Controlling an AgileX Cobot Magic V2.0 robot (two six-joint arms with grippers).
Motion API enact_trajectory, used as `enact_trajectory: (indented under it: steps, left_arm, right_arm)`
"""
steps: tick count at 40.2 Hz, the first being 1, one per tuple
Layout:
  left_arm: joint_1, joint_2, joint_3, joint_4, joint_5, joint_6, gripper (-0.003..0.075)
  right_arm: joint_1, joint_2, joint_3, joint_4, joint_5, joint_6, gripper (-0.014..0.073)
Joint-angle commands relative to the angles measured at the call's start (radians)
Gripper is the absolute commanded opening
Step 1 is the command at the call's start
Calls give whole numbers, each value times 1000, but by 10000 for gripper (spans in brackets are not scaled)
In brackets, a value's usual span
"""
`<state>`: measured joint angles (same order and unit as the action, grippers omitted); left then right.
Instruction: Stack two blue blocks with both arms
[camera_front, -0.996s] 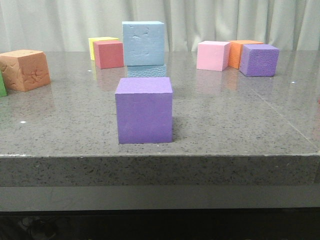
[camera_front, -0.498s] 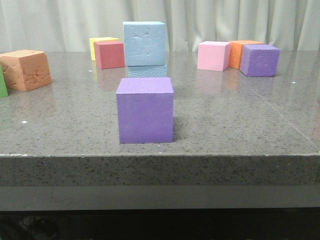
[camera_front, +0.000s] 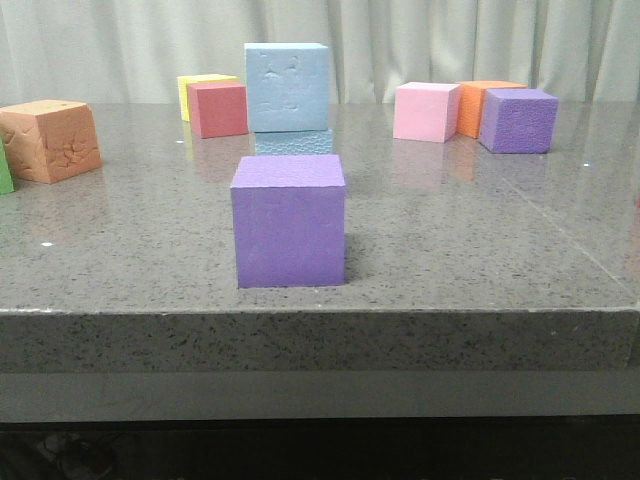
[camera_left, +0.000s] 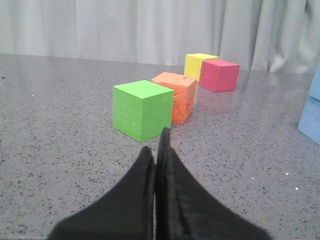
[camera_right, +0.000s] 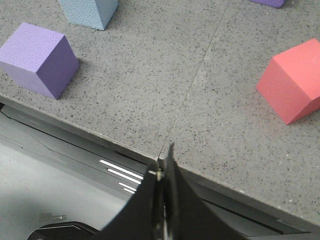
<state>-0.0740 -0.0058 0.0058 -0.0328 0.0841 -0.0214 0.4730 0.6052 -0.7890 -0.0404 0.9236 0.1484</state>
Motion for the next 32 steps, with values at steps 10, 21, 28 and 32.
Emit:
enact_trajectory:
  steps: [10,21,28,32]
  left_arm:
    - [1,-24,36,-7,-84,-5,-18]
    - [1,-24,36,-7,-84,-5,-18]
    - [1,-24,36,-7,-84,-5,-18]
    - [1,-22,36,-7,-84,-5,-18]
  right_arm:
    - [-5,0,-25,-17,-55,-2,-69]
    - [-5,0,-25,-17,-55,-2,-69]
    - [-20,-20,-12,-55,-63,-2,-69]
    - [-102,-86,63,-57,-176,-2,-69]
